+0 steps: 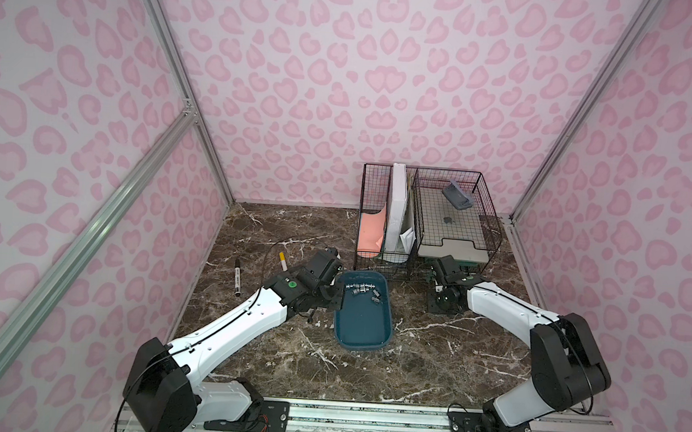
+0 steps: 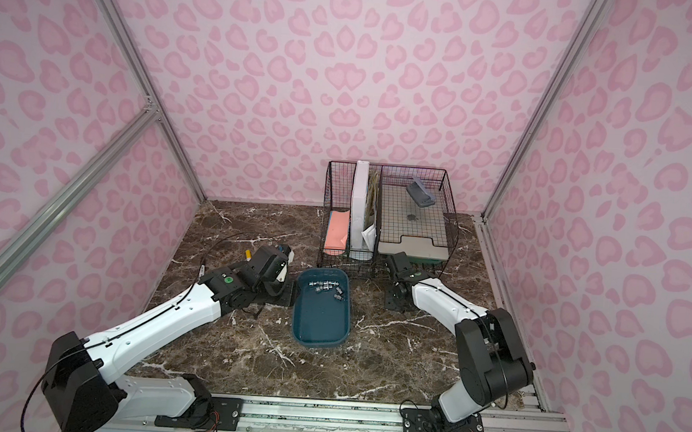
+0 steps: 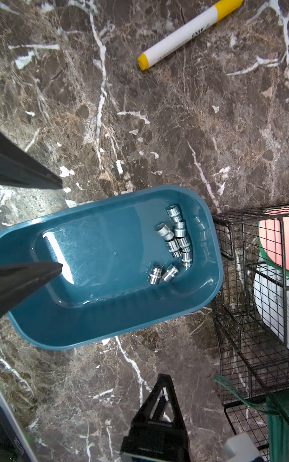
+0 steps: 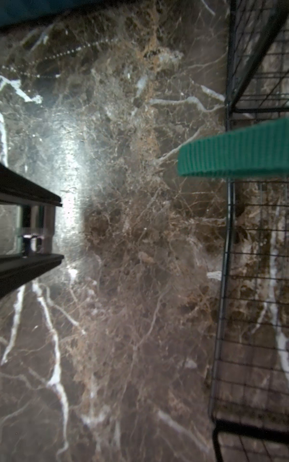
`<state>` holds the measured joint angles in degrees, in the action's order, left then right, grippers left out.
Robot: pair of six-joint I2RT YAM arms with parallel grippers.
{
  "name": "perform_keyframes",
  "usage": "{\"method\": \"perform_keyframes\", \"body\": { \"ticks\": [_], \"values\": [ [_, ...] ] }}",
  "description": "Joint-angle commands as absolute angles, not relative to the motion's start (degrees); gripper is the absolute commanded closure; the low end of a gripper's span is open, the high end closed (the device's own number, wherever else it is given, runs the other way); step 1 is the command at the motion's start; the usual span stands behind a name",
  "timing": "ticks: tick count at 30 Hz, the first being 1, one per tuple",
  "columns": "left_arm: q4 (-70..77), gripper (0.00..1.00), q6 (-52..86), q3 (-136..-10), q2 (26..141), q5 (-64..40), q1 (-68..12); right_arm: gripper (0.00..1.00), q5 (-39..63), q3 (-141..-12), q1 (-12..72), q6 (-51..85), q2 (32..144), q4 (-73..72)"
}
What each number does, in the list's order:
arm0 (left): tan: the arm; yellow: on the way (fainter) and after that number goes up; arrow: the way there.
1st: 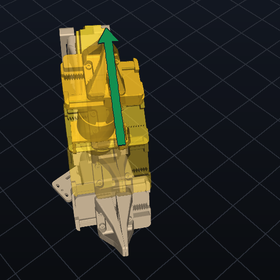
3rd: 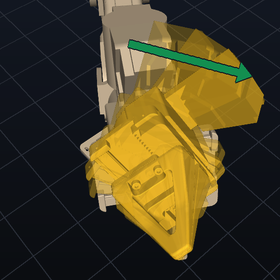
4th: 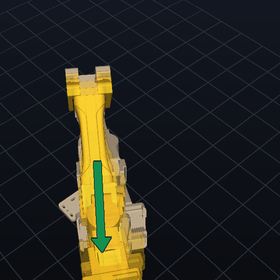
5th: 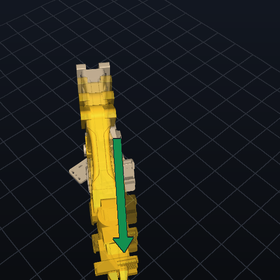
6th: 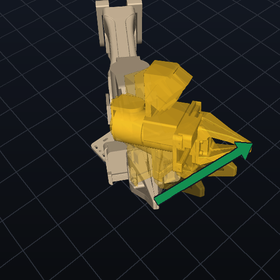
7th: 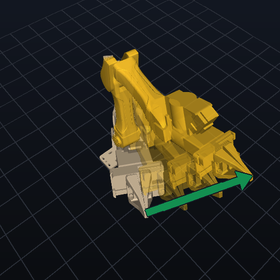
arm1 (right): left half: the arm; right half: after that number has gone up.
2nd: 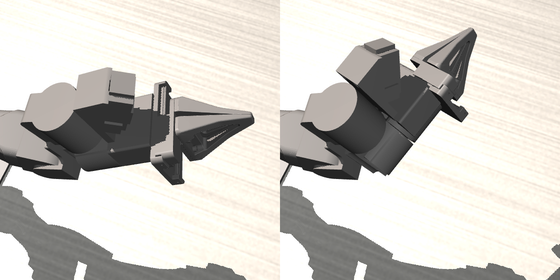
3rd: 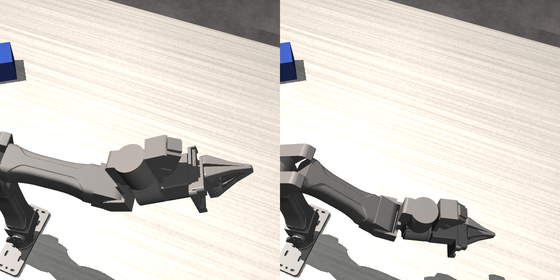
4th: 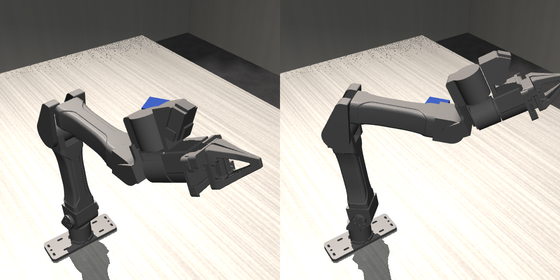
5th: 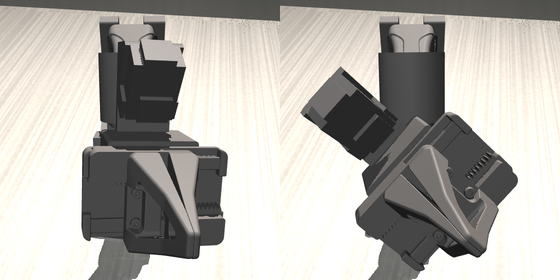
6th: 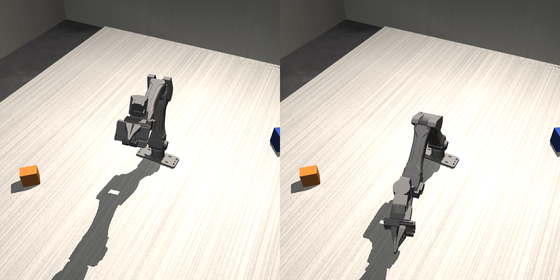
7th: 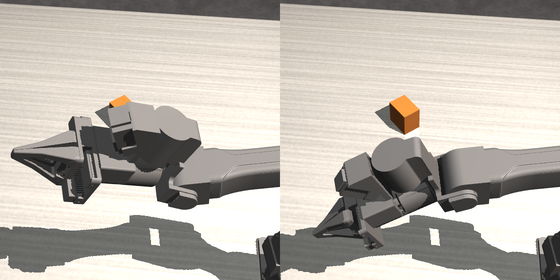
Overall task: Take out the socket from the storage box
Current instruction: Place the socket head at the center of the board.
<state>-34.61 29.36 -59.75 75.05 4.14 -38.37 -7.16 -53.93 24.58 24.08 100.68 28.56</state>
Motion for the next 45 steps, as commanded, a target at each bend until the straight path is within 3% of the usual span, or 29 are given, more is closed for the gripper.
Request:
{"method": "perform_keyframes", "body": {
  "ticks": [1,11,31,45],
  "values": [
    [-32.87,0.49,29.97,-60.71,76.43,4.30,-39.00,0.71,-5.73,-54.33,23.68,22.51,102.47,24.24],
    [-32.59,0.49,31.02,-61.78,78.23,4.74,-40.29,0.67,-4.36,-53.98,23.43,21.58,106.58,21.36],
    [-32.68,0.49,30.38,-62.57,79.61,4.99,-40.75,0.49,-4.75,-54.85,23.27,20.94,104.68,24.08],
    [-35.13,0.59,18.51,-76.11,99.66,4.54,-40.88,0.48,-2.81,-50.26,23.68,22.58,93.12,28.60]
  ]
}}
